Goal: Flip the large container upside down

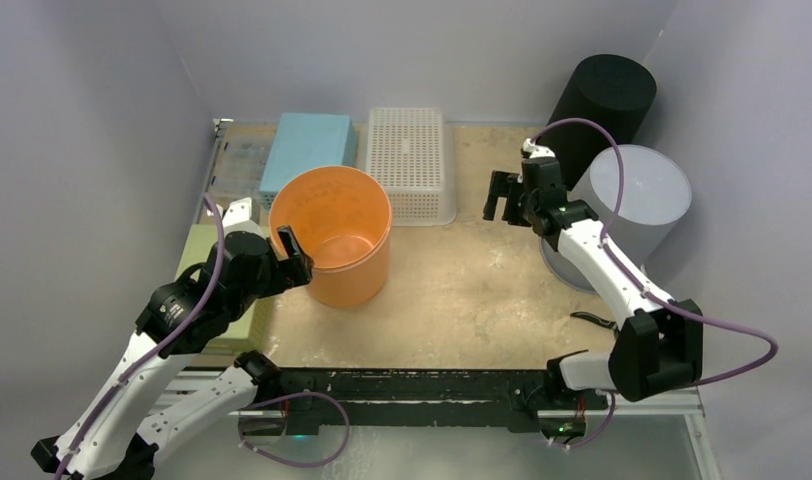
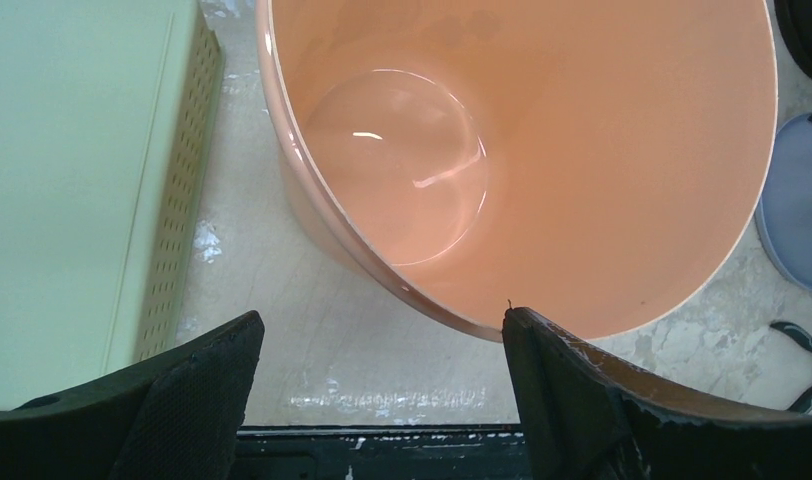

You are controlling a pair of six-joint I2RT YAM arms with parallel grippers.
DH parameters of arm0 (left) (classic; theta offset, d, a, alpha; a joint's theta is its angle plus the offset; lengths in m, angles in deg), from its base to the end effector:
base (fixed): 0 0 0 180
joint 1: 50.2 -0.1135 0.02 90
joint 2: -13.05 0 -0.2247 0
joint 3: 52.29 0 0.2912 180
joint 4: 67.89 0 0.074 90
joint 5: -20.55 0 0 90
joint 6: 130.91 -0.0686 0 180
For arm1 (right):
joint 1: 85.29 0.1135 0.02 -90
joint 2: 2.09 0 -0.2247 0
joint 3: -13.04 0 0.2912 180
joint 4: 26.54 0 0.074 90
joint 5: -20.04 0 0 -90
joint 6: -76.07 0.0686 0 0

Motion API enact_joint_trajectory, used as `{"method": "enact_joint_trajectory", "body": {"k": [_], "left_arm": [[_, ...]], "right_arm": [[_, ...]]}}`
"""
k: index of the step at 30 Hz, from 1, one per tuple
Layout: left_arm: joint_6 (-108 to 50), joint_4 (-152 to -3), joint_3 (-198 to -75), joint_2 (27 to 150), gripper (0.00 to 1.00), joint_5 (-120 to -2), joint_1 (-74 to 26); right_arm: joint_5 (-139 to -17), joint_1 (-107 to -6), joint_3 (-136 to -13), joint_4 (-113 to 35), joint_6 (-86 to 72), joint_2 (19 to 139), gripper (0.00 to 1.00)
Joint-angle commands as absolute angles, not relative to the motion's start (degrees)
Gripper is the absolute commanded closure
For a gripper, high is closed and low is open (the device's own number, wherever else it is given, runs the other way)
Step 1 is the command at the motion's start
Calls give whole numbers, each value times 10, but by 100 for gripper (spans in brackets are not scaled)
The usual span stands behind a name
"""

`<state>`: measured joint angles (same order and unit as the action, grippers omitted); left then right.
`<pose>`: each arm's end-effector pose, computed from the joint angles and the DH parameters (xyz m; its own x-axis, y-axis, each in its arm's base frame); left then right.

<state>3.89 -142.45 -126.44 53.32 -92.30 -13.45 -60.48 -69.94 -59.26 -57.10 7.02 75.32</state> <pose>0.1717 -0.0950 0.3316 -0.5928 -0.3677 -0.7165 -0.1442 0.9238 -0.3548 0.3657 0.0887 0.2243 -0.5724 0.2086 -0.7930 0.0777 0.9765 0.2008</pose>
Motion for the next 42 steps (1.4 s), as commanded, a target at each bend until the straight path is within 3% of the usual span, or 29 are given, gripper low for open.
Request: {"method": "enact_joint_trajectory", "body": {"k": [1,7,15,30,38,42], "left_arm": [[63,-1382,-1254,527,13,-963,-137],[110,-1350,-1253,514,14,-1022,-137],[95,-1333,-1255,552,16,-1059,-137],[84,-1285,-1209,560,58,-989,-137],[63,-1244,-1187,582,75,-900,-137],[55,-1226,-1183,600,79,-862,-137]], "right_arm": [[-808,-699,-591,-536,46,708,1],[-991,-698,-554,-458,102,658,1],[-1023,-695,-570,-482,79,625,1],[-1037,-654,-572,-481,90,626,3],[-1017,-603,-570,-443,153,641,7],[-1020,-595,-565,-418,189,640,9]]}}
